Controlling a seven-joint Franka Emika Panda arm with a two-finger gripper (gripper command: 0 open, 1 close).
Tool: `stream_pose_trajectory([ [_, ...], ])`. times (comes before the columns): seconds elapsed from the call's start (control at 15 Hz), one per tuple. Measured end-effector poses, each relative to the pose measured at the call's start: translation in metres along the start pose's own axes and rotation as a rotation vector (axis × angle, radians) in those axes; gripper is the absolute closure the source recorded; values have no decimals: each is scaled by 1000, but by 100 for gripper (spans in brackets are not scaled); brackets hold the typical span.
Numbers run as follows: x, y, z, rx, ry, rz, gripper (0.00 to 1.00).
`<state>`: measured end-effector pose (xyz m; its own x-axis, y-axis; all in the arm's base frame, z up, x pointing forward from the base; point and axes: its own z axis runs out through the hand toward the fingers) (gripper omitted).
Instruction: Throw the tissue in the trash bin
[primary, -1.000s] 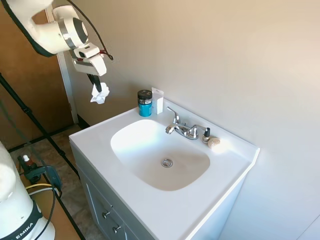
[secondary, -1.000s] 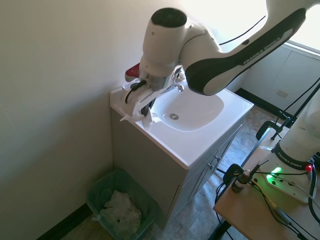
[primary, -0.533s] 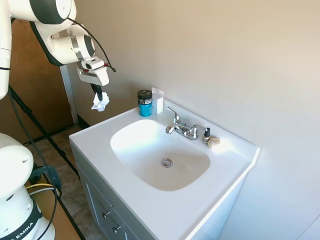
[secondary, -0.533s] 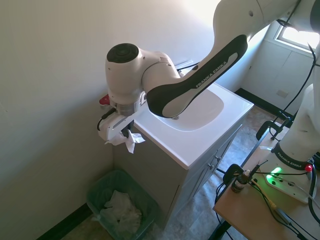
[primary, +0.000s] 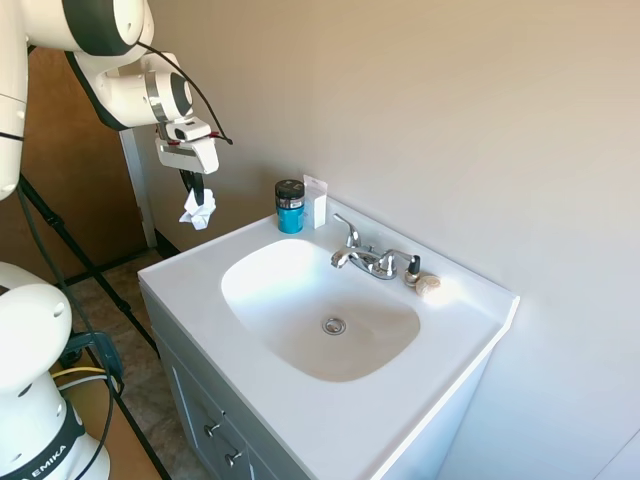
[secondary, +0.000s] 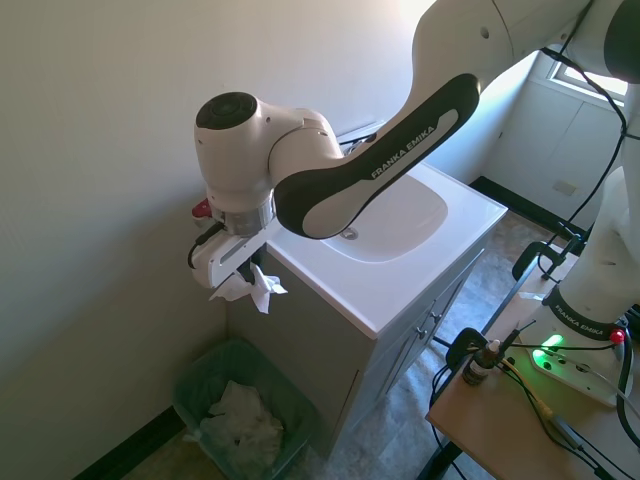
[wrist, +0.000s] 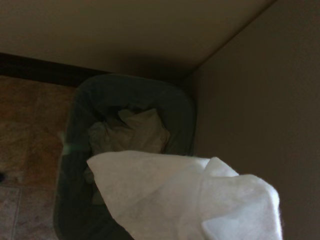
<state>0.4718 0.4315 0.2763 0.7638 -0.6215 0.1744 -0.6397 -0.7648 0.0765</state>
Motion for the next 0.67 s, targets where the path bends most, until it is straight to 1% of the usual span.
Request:
stream_pose_trajectory([
  [0.27,5,1,2,-4,-2,1,0],
  [0.67,-2,0,-2,2,2,-9,0],
])
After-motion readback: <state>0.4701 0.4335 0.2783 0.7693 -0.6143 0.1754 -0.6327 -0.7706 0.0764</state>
